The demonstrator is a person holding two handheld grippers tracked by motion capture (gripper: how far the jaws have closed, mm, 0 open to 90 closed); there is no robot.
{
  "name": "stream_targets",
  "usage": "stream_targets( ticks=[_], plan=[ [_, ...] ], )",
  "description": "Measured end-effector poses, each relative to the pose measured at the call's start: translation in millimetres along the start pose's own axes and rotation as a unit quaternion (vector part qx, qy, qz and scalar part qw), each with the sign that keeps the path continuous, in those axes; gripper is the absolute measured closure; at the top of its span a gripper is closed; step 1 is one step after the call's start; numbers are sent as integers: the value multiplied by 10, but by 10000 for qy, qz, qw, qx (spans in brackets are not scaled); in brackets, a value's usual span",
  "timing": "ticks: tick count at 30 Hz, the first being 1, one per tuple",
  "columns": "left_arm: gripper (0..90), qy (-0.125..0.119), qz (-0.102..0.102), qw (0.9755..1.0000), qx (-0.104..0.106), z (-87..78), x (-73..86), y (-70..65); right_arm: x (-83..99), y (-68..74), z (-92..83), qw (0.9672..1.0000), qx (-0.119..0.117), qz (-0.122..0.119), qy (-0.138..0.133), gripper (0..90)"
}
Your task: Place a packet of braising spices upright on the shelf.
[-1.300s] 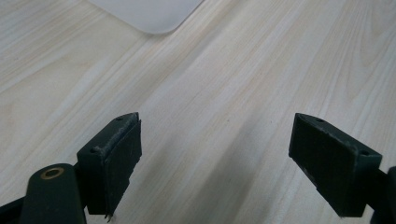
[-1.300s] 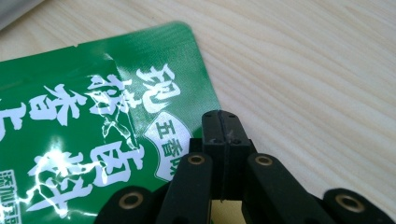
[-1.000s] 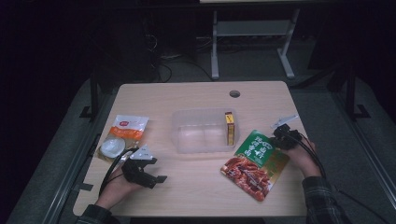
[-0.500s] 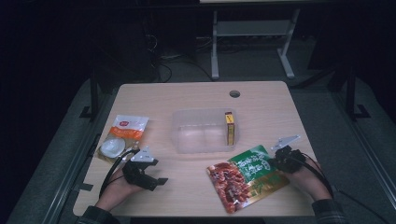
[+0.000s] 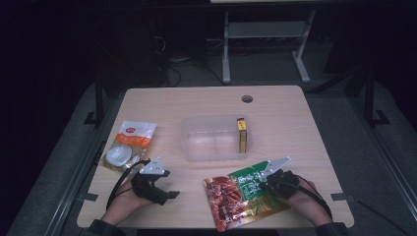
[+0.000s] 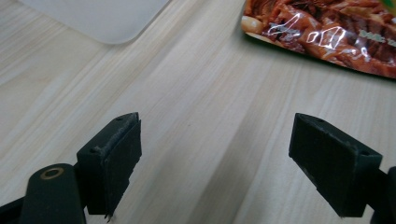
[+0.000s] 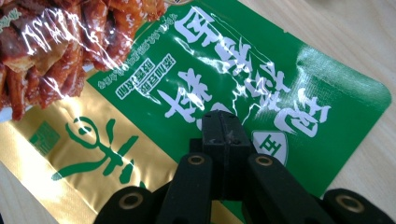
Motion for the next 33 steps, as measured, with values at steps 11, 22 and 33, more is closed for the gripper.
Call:
stream_targets(
  ticks=[11, 22, 33],
  plan=[
    [165, 7, 45, 10000, 75, 26, -27, -53, 213, -285, -126, 9987, 250, 452, -33, 900],
    [166, -71, 95, 9997, 217, 61, -78, -138, -114, 147, 104, 9994, -281, -96, -169, 900],
    [163, -88, 189, 9986, 493, 235, -181, -311, -345, 294, 265, 9976, -296, -543, -317, 900]
  ],
)
Point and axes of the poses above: each handheld gripper's, and its own axes: z roughly forward along the jaws, x roughly out of its underside, y roughly to its left, the point moved 7 cm from there along z, roughly forward along the jaws, and after that the axes turned 3 degrees about -y, right-handed, at the moved point
